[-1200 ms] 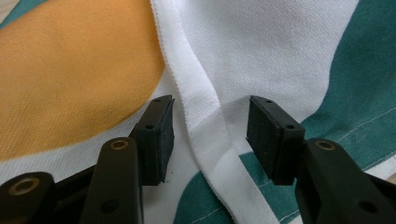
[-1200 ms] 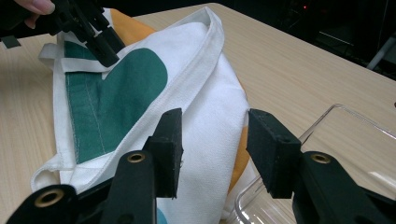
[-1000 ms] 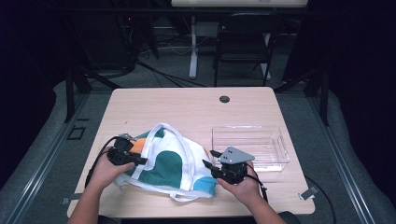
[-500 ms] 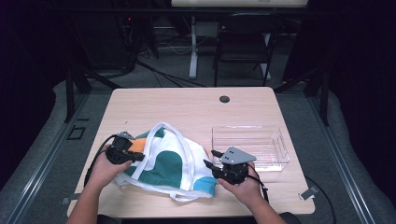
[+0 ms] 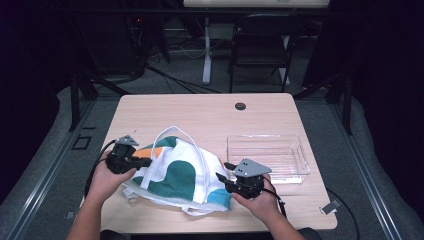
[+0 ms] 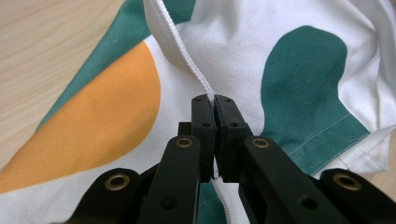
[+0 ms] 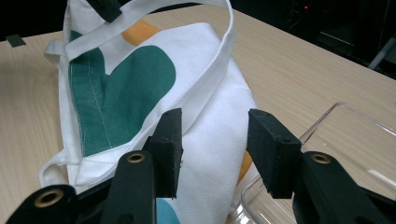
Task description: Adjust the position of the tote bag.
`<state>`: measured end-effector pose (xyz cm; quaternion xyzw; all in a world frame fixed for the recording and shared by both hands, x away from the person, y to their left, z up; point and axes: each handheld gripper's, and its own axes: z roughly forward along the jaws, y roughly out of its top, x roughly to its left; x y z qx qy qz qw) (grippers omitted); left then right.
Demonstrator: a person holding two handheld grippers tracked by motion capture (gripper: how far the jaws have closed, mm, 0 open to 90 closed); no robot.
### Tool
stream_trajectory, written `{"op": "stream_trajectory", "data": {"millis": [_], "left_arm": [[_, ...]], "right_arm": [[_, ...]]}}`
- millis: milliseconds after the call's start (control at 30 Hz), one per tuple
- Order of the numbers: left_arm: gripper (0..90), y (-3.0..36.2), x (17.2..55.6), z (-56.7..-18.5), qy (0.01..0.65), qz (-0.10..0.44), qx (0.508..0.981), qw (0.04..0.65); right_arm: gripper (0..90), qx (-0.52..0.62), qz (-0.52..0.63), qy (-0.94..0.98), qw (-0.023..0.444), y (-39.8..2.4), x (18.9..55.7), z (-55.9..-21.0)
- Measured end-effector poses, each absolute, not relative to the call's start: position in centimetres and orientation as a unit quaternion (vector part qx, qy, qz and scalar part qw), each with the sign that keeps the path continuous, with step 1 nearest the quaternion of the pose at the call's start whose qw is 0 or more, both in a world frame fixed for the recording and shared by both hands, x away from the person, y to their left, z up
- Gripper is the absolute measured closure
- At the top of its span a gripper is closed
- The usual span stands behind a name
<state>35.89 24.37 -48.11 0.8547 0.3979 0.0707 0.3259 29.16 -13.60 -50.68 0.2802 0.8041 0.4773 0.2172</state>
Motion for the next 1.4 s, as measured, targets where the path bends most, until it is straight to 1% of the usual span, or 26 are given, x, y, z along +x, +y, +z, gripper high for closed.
{"op": "stream_trajectory", "data": {"millis": [333, 833, 867, 900, 967, 1000, 1033, 1100, 1400], "left_arm": [[88.0, 24.7, 35.4, -46.2, 0.398, 0.099, 0.839, 0.358], [88.1, 25.5, 36.1, -44.3, 0.4, 0.132, 0.823, 0.381], [88.1, 25.5, 36.1, -44.3, 0.4, 0.132, 0.823, 0.381], [88.1, 25.5, 36.1, -44.2, 0.402, 0.131, 0.821, 0.383], [88.1, 25.6, 36.3, -44.1, 0.401, 0.133, 0.82, 0.385], [88.1, 25.7, 36.4, -44.1, 0.403, 0.134, 0.818, 0.388], [88.1, 25.7, 36.5, -44.1, 0.404, 0.133, 0.818, 0.387], [88.1, 25.7, 36.8, -44.0, 0.403, 0.135, 0.816, 0.392], [88.1, 26.0, 37.6, -44.2, 0.409, 0.135, 0.812, 0.395]], "right_arm": [[55.8, 0.268, 0.479, 0.81, 0.206, -12.9, 28.8, -50.6], [61.2, 0.239, 0.474, 0.827, 0.183, -11.4, 28.3, -50.6], [61.3, 0.243, 0.507, 0.801, 0.203, -10.8, 28.3, -51.1], [61.3, 0.243, 0.507, 0.801, 0.203, -10.8, 28.3, -51.1], [61.8, 0.235, 0.523, 0.796, 0.195, -10.4, 28.3, -51.3], [61.9, 0.231, 0.474, 0.832, 0.176, -10.9, 28.1, -50.6], [62.0, 0.225, 0.493, 0.823, 0.17, -10.6, 28.1, -50.8], [61.9, 0.224, 0.475, 0.835, 0.166, -10.6, 28.0, -50.6], [61.0, 0.203, 0.478, 0.841, 0.151, -9.5, 27.5, -50.8]]}}
